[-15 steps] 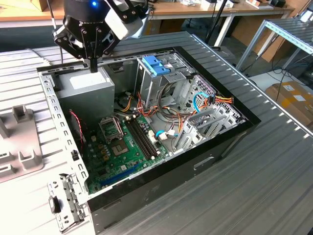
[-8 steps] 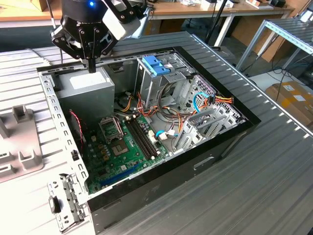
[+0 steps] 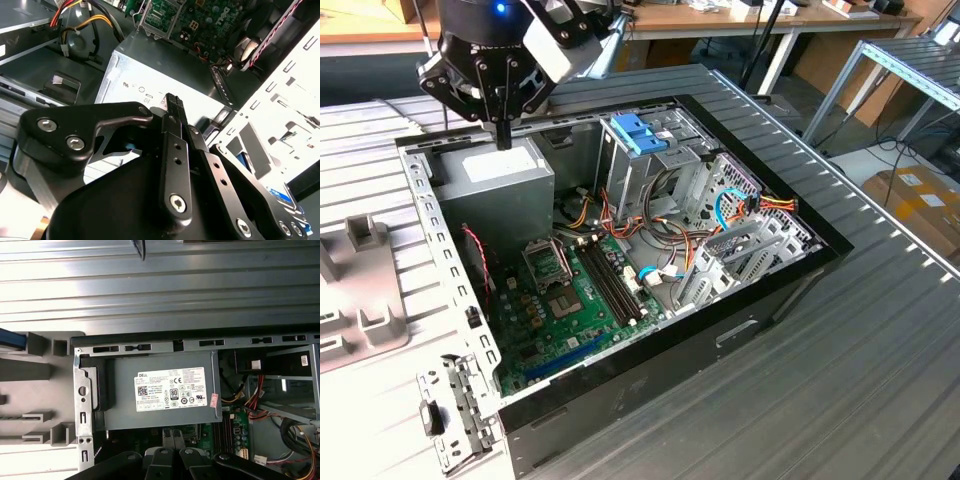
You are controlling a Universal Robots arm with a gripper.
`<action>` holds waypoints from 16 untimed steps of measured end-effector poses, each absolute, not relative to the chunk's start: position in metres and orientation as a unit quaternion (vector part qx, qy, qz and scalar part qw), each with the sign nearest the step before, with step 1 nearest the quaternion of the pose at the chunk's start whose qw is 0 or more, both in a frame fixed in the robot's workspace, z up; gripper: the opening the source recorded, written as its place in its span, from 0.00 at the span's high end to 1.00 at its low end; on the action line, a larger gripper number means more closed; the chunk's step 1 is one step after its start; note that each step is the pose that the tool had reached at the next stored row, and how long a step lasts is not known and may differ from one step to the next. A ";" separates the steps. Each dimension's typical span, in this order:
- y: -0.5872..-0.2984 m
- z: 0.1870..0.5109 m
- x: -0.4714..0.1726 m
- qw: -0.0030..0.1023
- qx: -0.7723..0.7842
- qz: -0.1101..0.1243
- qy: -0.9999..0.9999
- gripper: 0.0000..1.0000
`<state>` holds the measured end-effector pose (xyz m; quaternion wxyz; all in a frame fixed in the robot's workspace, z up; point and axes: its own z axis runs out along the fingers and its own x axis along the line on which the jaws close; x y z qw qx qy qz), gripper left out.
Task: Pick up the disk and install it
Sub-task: 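Reach for the disk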
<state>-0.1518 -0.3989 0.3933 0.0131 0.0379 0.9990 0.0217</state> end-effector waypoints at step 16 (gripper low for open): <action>-0.399 0.393 -0.158 0.013 0.038 0.022 0.999 0.89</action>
